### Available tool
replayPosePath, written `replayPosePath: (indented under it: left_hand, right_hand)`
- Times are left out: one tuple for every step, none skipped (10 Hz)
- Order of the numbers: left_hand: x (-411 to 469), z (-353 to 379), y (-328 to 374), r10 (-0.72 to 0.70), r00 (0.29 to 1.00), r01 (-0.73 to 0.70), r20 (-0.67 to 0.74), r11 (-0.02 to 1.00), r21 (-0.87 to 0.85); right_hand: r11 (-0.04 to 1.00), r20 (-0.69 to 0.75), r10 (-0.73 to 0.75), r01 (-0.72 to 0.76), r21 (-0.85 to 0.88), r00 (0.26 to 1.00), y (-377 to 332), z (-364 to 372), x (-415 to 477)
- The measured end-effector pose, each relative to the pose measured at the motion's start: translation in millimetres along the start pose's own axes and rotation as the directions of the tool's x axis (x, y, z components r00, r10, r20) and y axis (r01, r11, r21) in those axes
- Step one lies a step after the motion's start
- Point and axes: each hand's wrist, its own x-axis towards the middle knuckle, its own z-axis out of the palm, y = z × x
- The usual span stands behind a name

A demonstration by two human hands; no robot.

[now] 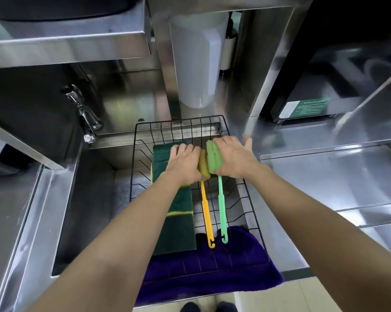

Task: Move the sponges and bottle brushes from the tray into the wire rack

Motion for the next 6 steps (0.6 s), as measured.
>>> replayPosePath:
  left_hand:
    - [-4,-5,-8,-0.064,0.998,0.064,0.023,0.998,0.002]
    - [-5,-6,-10,-0.089,0.995,0.089,0.046,0.996,-0.002]
    - [-6,-6,-6,-0.095,0.994,0.096,0.058,0.995,-0.011]
    - [-3,1,-4,-0.085,0.993,0.087,0.080,0.996,-0.029]
    - [-9,3,-1,-0.077,0.993,0.082,0.088,0.995,-0.055]
    - [-15,-1,-5,-0.034,0.996,0.040,0.077,0.997,-0.070]
  right_hand:
    - [0.991,0.032,-0.033,0.037,-0.126,0.999,-4,1,0]
    - [0.971,0.092,-0.056,0.076,-0.227,0.994,-12,5,7]
    - [0.965,0.159,-0.038,0.078,-0.252,0.986,-15,10,14]
    - [0.964,0.191,-0.032,0.080,-0.253,0.981,-12,17,17]
    - [0.960,0.170,-0.048,0.092,-0.263,0.984,-13,16,13]
    - [0.975,0.181,-0.049,0.086,-0.204,0.982,-13,13,13]
